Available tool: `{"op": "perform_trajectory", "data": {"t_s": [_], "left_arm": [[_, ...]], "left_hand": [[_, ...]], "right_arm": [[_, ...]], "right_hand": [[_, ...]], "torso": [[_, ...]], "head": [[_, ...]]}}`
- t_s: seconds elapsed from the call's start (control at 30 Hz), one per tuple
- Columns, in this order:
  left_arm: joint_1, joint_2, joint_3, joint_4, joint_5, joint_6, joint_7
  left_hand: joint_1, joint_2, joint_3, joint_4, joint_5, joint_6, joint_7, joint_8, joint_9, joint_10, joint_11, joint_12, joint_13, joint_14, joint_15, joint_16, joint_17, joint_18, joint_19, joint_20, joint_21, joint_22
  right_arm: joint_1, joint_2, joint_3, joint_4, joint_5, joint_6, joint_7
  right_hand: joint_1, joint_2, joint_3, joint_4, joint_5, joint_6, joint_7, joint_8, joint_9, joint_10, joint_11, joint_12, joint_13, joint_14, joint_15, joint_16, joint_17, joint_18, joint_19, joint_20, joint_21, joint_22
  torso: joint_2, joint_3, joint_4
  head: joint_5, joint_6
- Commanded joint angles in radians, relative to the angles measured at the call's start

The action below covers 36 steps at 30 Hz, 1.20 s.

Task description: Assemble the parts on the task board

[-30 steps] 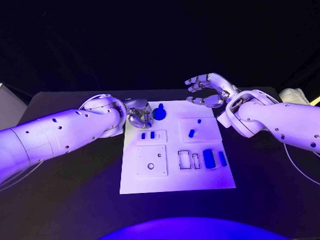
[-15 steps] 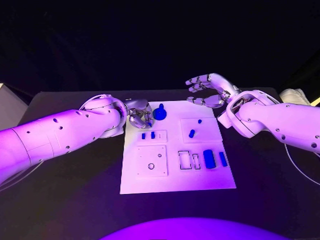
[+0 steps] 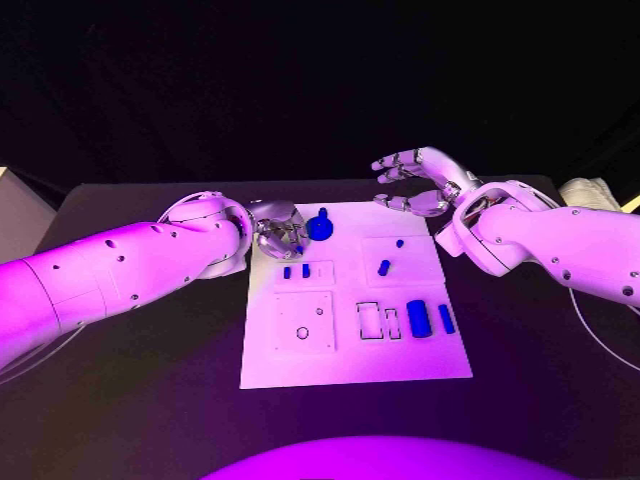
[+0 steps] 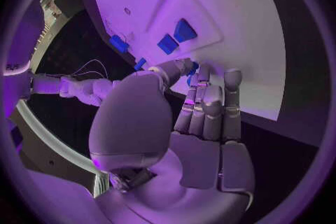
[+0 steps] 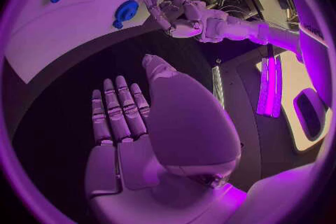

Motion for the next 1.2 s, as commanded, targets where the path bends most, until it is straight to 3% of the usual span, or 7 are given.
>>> {"op": "perform_trajectory", "data": {"t_s": [0.03,0.43,0.67,0.83,1.0,1.1,1.2], "left_arm": [[-0.003,-0.003,-0.001,0.002,-0.006,-0.019,0.000],[-0.003,-0.014,-0.001,0.007,-0.007,-0.027,-0.003],[-0.003,-0.030,0.001,0.016,-0.008,-0.034,-0.007],[-0.003,-0.061,0.014,0.031,0.000,-0.051,-0.003],[-0.003,-0.112,0.033,0.052,0.154,-0.102,0.061],[-0.003,-0.154,0.046,0.074,0.348,-0.108,0.122],[-0.003,-0.200,0.053,0.103,0.565,-0.082,0.190]], "left_hand": [[-0.007,-0.007,0.001,-0.003,0.007,-0.007,-0.002,-0.007,-0.002,-0.008,0.000,-0.004,-0.001,-0.011,0.002,-0.006,-0.008,-0.002,-0.011,0.001,-0.007,-0.005],[-0.014,-0.016,0.000,-0.004,0.008,-0.006,-0.003,-0.012,-0.004,-0.040,0.013,-0.018,-0.001,-0.065,0.014,-0.026,-0.082,0.008,-0.059,0.010,-0.046,-0.043],[-0.015,-0.020,-0.004,-0.007,0.008,-0.036,-0.018,-0.032,-0.012,-0.072,0.025,-0.021,0.002,-0.087,0.024,-0.030,-0.107,0.010,-0.072,0.020,-0.061,-0.053],[-0.011,-0.018,-0.006,-0.009,0.009,-0.051,-0.020,-0.042,-0.016,-0.084,0.028,-0.019,0.004,-0.094,0.027,-0.031,-0.119,0.012,-0.078,0.023,-0.067,-0.059],[0.010,0.002,0.009,-0.022,0.008,0.028,0.044,0.005,0.000,-0.061,0.019,0.021,0.022,-0.150,0.019,-0.064,-0.217,0.016,-0.089,0.019,-0.071,-0.061],[0.022,0.012,0.002,-0.035,0.007,0.041,0.041,0.021,0.004,-0.041,0.010,0.077,0.050,-0.145,0.011,-0.068,-0.213,0.015,-0.088,0.011,-0.064,-0.055],[0.008,0.014,-0.014,-0.035,0.007,0.022,0.047,0.032,0.003,-0.102,0.017,0.131,0.081,-0.246,0.017,-0.137,-0.350,0.013,-0.117,0.012,-0.087,-0.062]], "right_arm": [[0.000,0.000,0.000,0.000,-0.004,-0.002,0.007],[0.000,-0.001,0.000,-0.001,-0.005,-0.002,0.005],[0.000,-0.006,0.000,-0.007,-0.019,0.005,-0.007],[0.000,-0.013,0.000,-0.017,-0.059,0.039,-0.033],[0.000,-0.024,0.000,-0.027,-0.160,0.113,-0.087],[0.000,-0.031,0.000,-0.028,-0.261,0.173,-0.139],[0.000,-0.040,0.000,-0.026,-0.369,0.218,-0.193]], "right_hand": [[-0.007,-0.002,0.005,-0.001,-0.006,0.002,0.091,-0.003,-0.002,0.003,0.003,0.004,0.001,-0.014,-0.001,-0.008,-0.002,0.006,0.000,-0.002,-0.006,-0.001],[-0.008,-0.003,0.006,-0.001,-0.006,0.002,0.091,-0.004,-0.002,0.003,0.003,0.004,0.001,-0.015,0.000,-0.011,-0.003,0.005,-0.002,-0.002,-0.007,-0.002],[-0.008,-0.014,0.021,-0.018,-0.017,0.046,0.082,0.001,0.000,-0.002,-0.004,0.004,0.001,0.111,-0.014,0.022,0.014,0.019,0.109,-0.003,0.030,0.010],[0.000,-0.019,0.065,-0.054,-0.076,0.163,0.046,0.032,0.014,0.078,-0.041,0.022,0.004,0.266,-0.064,0.102,0.048,0.054,0.363,-0.020,0.134,0.044],[-0.001,-0.048,0.179,-0.081,-0.098,0.253,0.012,0.071,0.025,0.215,-0.091,0.053,0.004,0.439,-0.129,0.184,0.117,0.054,0.508,-0.085,0.211,0.074],[-0.005,-0.055,0.196,-0.122,-0.109,0.313,-0.014,0.093,0.038,0.309,-0.124,0.063,0.007,0.571,-0.184,0.276,0.191,0.049,0.608,-0.144,0.328,0.140],[-0.041,-0.051,0.212,-0.170,-0.116,0.344,-0.036,0.081,0.040,0.379,-0.147,0.031,0.008,0.660,-0.221,0.421,0.318,0.043,0.628,-0.191,0.525,0.274]], "torso": [[0.000,-0.0005,-0.0001],[0.000,-0.0005,-0.0003],[0.000,-0.0009,0.0002],[-0.001,0.0001,-0.0004],[-0.001,0.0004,-0.0016],[0.000,0.0004,-0.0023],[0.001,-0.0011,-0.0023]], "head": [[0.001,0.000],[0.000,0.001],[0.001,0.002],[0.000,0.007],[-0.011,0.015],[-0.020,0.020],[-0.030,0.025]]}}
